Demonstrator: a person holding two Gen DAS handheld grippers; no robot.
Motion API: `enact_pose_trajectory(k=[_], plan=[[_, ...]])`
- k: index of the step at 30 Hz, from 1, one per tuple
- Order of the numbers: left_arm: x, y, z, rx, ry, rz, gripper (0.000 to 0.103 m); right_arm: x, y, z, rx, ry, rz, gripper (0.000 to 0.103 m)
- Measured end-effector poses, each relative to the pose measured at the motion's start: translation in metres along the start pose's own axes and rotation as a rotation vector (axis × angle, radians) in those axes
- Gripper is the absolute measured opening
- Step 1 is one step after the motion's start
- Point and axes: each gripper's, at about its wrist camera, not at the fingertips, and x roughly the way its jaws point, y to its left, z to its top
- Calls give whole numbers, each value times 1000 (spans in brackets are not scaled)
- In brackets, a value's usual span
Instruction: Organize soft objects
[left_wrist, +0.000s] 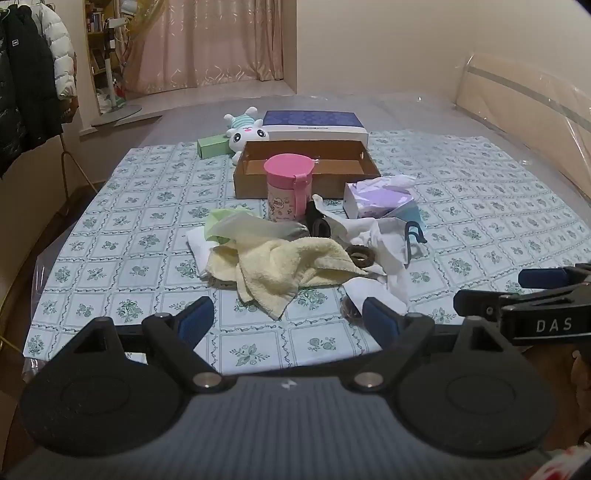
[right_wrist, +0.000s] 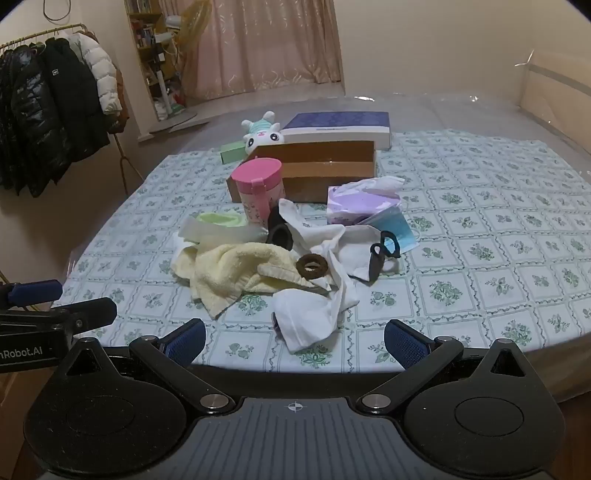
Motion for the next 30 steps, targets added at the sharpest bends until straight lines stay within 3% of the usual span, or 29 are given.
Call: enact_pose_trajectory(k=[30], plan=[[0, 0, 0, -4, -9, -3, 86, -4, 1, 1, 3, -7, 5, 103]])
